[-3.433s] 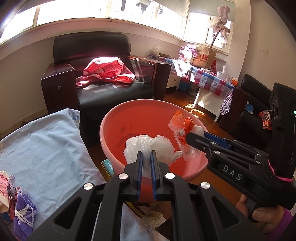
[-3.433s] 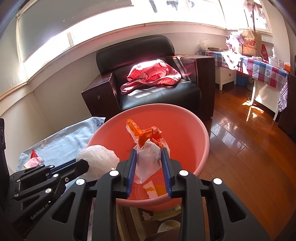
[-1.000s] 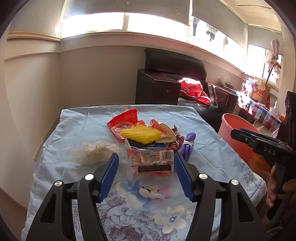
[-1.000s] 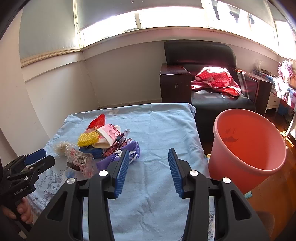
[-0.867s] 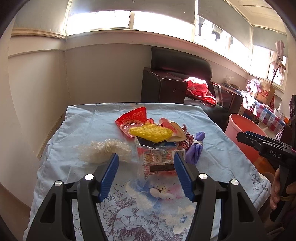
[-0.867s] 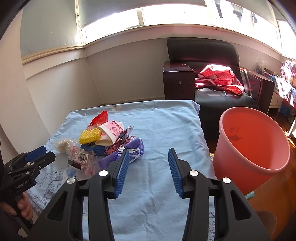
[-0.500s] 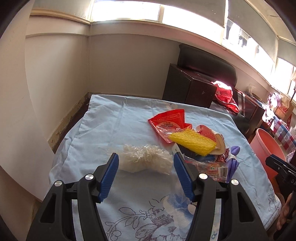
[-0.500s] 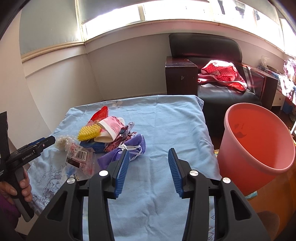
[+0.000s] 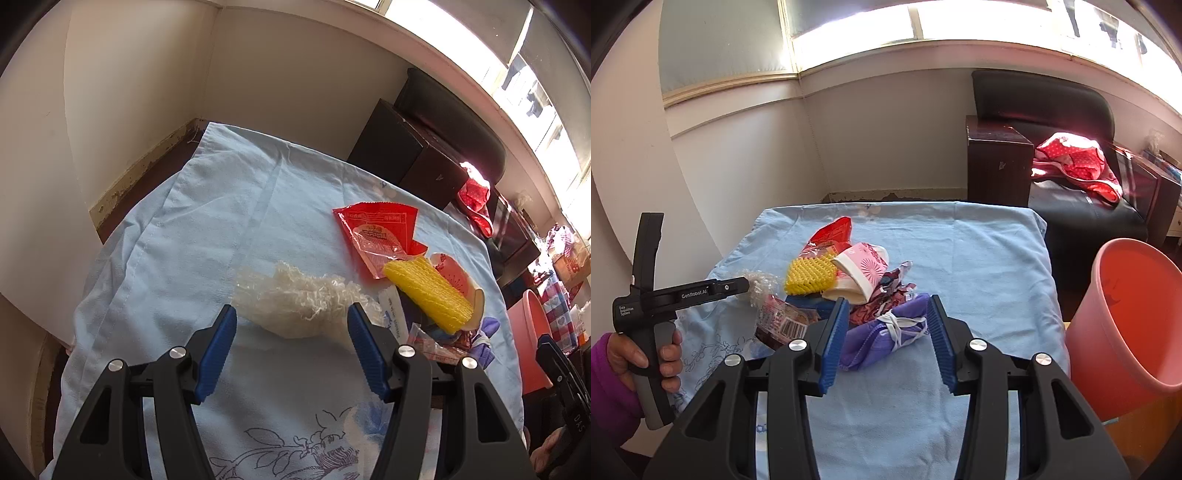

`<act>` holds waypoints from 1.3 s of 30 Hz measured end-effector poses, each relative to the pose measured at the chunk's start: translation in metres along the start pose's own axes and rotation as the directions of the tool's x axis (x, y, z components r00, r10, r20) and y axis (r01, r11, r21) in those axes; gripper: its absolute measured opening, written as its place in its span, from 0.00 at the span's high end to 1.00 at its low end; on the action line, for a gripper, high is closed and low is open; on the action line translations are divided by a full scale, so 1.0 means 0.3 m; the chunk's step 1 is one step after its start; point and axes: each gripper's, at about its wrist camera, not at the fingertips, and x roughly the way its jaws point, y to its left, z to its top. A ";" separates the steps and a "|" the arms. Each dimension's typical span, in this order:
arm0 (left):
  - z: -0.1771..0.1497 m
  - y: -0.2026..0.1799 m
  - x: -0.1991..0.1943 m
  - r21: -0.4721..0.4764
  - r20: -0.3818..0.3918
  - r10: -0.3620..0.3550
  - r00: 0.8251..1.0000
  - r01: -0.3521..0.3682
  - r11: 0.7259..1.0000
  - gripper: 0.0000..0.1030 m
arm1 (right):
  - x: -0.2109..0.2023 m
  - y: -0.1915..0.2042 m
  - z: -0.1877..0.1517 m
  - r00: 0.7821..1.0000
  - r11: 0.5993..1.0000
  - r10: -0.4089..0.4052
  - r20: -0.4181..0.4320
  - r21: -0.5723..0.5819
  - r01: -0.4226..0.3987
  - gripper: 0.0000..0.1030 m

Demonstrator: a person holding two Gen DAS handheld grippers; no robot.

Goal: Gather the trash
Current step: 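Move both open tools back toward the remaining trash on the bed, then grasp the pink-and-white paper cup with right tool while left grasps yellow foam net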

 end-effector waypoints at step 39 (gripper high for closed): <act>0.108 -0.266 0.161 -0.019 -0.125 -0.159 0.979 0.157 0.987 0.42 | 0.112 -0.032 0.069 0.998 0.998 0.064 0.011 0.014 -0.065 0.94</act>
